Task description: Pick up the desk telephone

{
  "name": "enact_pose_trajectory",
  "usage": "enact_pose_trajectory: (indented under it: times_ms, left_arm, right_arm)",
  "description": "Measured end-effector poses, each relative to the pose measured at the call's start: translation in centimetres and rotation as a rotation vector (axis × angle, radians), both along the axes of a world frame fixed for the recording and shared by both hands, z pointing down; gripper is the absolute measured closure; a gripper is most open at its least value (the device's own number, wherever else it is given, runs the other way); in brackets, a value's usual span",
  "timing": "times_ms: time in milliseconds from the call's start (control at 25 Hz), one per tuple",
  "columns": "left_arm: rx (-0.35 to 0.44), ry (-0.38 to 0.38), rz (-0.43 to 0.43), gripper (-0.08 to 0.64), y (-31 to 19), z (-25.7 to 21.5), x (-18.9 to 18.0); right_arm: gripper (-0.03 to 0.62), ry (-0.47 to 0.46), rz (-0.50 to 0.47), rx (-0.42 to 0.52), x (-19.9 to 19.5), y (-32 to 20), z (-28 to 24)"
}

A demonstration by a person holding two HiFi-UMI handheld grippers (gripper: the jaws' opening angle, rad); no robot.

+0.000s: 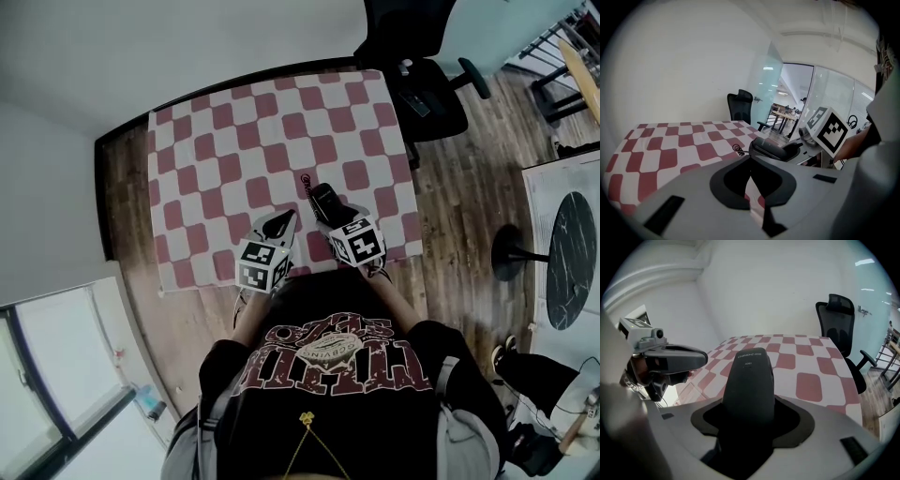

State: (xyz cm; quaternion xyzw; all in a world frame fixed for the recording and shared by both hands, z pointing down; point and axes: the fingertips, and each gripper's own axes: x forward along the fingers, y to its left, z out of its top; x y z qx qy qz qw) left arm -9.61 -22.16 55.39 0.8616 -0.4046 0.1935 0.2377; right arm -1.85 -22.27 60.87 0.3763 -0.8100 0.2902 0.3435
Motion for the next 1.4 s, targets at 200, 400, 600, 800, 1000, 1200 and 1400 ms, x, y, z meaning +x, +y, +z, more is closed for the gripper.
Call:
enact_pose_trajectory:
  times_ms: [200,400,600,800,1000,1200,1400]
  left_arm:
    - [-0.025,0.007,-0.005,0.557,0.1,0.5,0.0]
    - [-0.033,-0.004,-0.005,0.557,0.4,1.1,-0.2]
    - [-0.043,-0.007,-0.011,0.557,0.5,1.4,-0.3]
    - [-0.046,0.001,-0.021,0.557,0.7,1.8,-0.4]
    - [-0.042,-0.005,-0.01,0.557,0.9,2.2,-0.2]
    - [-0.043,0.002,-0.012,0.557,1.1,2.6,-0.1]
    - [-0.06,0.001,-0.01,0.557,1.7,3.0,0.1]
  right_arm:
    - [0.305,-0.017,-0.009,0.006,-0.3,0.3,-1.5]
    - [0.305,-0.029,-0.015,0.019,-0.5,0.5,-3.1]
    - [0.305,-0.034,-0.032,0.04,-0.7,0.5,-5.1]
    - [0.305,-0.044,-0.048,0.058,-0.8,0.6,-7.0]
    - [0.305,-0.055,-0.081,0.08,-1.1,0.9,-9.0]
    - [0.305,-0.073,-0.092,0.1,-1.2,1.3,-10.9]
    - [0.305,-0.08,-0.102,0.11,-1.3,1.8,-12.2]
